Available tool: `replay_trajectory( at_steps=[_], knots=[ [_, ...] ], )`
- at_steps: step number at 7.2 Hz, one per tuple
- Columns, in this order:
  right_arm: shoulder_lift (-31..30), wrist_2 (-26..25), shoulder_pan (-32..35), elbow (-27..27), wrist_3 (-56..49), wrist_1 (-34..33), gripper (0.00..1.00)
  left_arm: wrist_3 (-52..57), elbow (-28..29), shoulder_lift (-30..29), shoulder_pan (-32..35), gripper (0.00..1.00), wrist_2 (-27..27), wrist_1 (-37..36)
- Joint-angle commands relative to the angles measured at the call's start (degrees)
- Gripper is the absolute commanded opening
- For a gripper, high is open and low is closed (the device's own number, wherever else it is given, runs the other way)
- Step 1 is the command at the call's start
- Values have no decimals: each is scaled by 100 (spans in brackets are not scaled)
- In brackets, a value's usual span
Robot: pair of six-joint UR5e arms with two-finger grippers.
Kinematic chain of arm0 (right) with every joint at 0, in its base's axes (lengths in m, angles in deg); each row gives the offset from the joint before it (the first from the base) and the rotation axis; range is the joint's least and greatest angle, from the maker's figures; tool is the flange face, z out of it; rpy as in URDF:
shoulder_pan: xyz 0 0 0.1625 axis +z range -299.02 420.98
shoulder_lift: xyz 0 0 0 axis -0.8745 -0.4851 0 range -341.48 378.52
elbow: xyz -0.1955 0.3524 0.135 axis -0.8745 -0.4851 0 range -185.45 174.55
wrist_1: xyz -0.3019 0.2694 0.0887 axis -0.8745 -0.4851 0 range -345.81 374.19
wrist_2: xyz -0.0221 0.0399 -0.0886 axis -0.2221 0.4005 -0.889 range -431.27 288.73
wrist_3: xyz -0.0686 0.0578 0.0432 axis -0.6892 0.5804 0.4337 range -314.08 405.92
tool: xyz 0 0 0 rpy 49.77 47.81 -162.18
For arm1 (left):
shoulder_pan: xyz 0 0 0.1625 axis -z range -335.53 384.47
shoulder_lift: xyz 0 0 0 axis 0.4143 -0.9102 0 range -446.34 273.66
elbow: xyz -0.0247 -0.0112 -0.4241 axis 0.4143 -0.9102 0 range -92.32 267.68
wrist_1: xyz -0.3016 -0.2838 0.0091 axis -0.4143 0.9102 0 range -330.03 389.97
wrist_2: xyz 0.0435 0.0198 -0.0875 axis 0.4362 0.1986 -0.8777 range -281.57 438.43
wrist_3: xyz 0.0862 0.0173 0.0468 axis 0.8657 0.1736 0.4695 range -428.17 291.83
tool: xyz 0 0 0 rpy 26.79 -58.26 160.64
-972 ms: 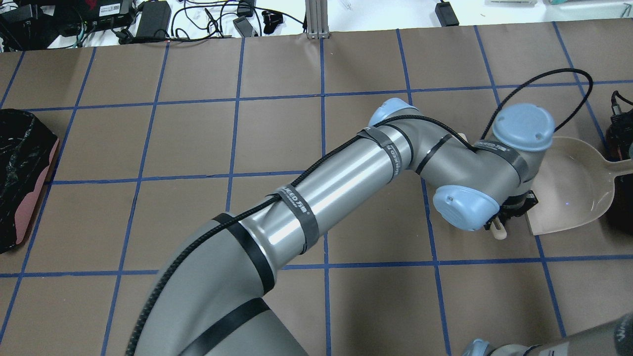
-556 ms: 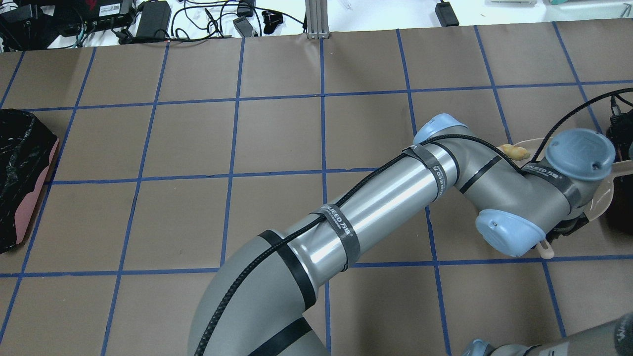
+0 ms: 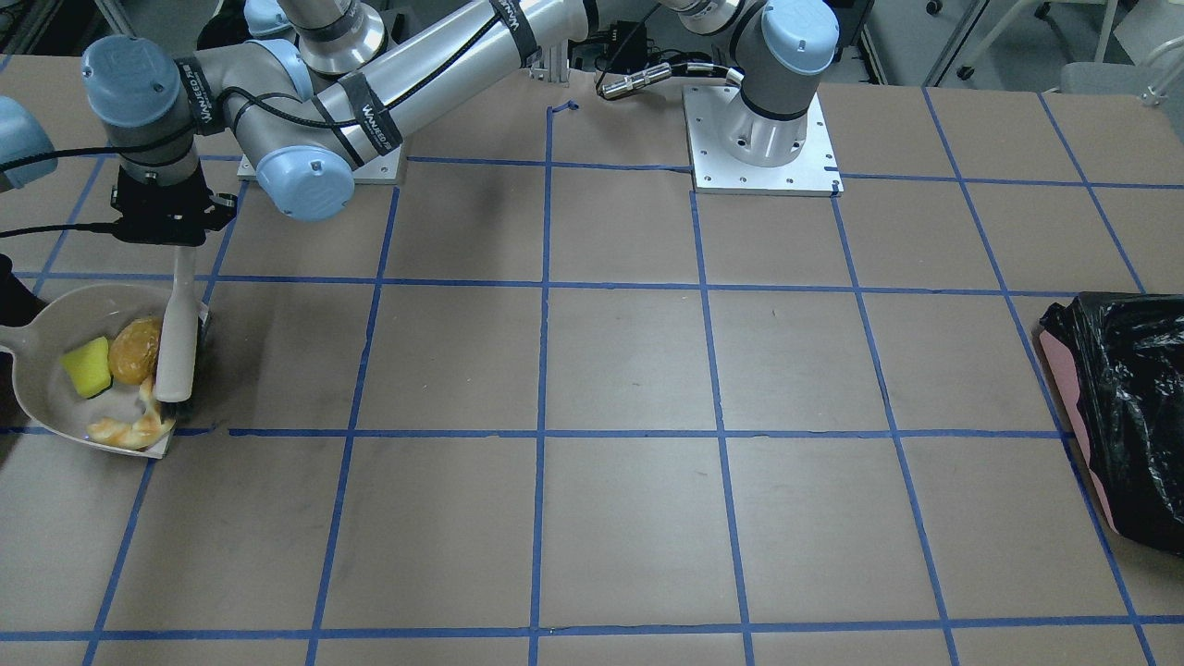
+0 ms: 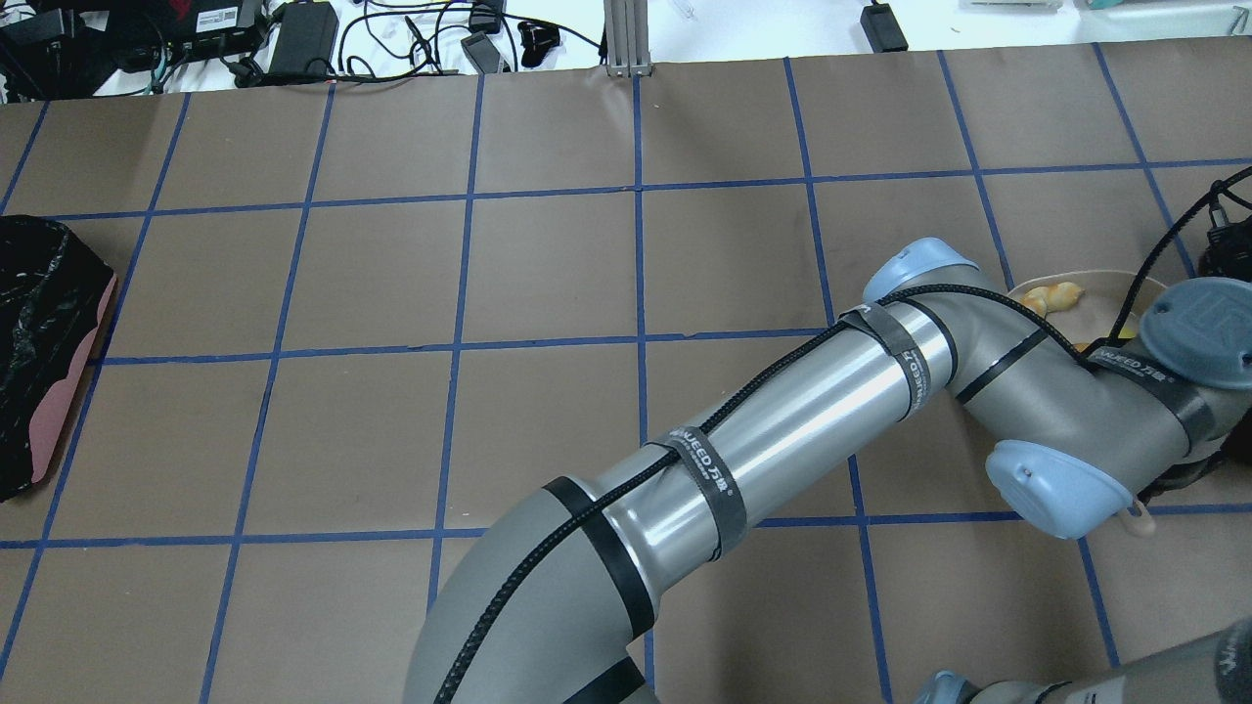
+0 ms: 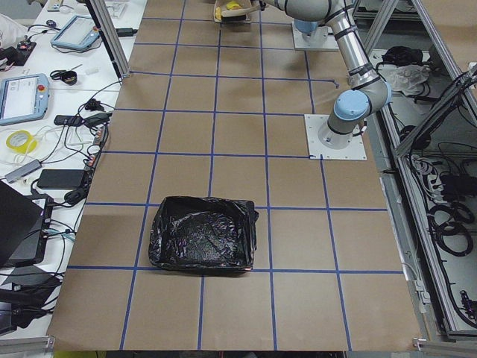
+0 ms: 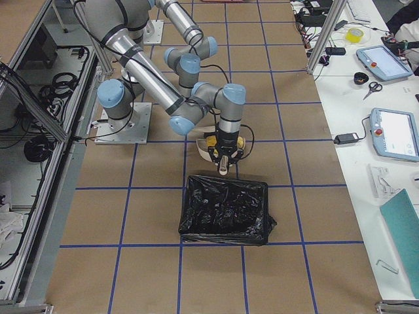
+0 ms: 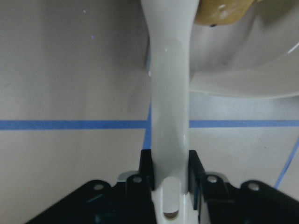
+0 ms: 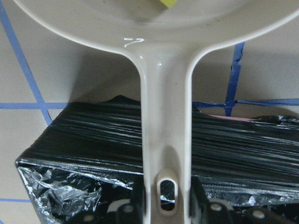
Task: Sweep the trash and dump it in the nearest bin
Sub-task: 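Sweep the bread, pretzel and sponge into the dustpan with the left gripper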
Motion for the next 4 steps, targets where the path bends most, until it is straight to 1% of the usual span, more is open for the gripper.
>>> replay_trajectory(
  at_steps=[1, 2, 3, 4],
  knots=[
    [0, 0, 0, -3, 0, 0, 0, 255, -503, 494, -234, 0, -30, 545],
    [0, 0, 0, -3, 0, 0, 0, 368, -600, 549, -306, 0, -4, 547],
    [0, 0, 0, -3, 0, 0, 0, 822, -688, 584, -359, 0, 179, 617],
    [9, 0, 0, -3, 0, 0, 0, 1244, -881, 637, -551, 0, 633, 904]
  ],
)
